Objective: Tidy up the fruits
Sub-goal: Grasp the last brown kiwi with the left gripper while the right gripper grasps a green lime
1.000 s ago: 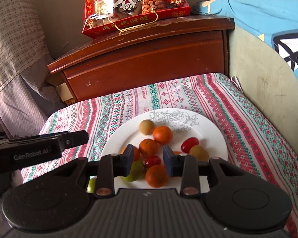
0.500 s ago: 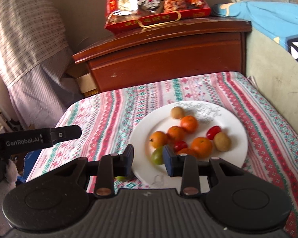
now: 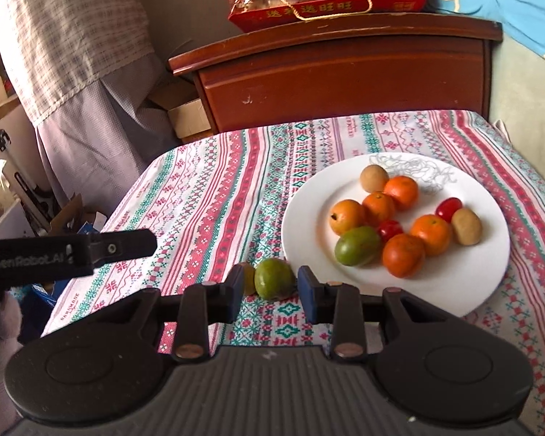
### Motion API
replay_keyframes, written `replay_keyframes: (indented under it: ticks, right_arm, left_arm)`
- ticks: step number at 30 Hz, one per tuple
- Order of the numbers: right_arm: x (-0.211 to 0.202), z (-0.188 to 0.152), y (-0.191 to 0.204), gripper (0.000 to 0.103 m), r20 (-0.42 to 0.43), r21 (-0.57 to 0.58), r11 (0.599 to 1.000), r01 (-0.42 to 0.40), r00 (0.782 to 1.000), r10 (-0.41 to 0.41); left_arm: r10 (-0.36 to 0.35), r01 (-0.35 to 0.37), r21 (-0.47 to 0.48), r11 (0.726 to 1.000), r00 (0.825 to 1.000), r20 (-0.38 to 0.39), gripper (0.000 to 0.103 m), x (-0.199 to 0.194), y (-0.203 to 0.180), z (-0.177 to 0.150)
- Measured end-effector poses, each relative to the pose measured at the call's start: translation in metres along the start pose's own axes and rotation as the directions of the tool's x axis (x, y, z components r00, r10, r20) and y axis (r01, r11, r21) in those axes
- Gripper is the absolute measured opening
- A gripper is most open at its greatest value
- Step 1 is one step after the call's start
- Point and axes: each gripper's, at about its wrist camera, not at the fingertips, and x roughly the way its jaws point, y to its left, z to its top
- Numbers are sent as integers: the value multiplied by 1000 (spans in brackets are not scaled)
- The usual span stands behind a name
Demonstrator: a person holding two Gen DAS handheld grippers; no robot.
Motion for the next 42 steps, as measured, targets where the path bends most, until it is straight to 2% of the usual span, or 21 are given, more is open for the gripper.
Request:
replay_keyframes:
  ticks: [9, 14, 30, 42]
  right_arm:
    - [21, -4, 7, 29, -17, -59, 998, 11, 1000, -12]
    - [27, -5, 8, 25, -31, -53, 999, 4, 1000, -6]
    - [41, -3, 9, 28, -28, -1, 1000, -10, 1000, 10]
    - [12, -10, -4, 26, -48, -6, 1000, -21, 999, 21]
  left_arm:
    - [13, -13, -5, 1000, 1000, -16, 42, 2, 9, -5]
    - [18, -18, -11, 1000, 1000, -23, 42, 3, 13, -8]
    - [3, -2, 10, 1000, 998, -56, 43, 12, 15, -18]
    - [-24, 31, 70, 997, 995, -94, 42, 29, -6, -29]
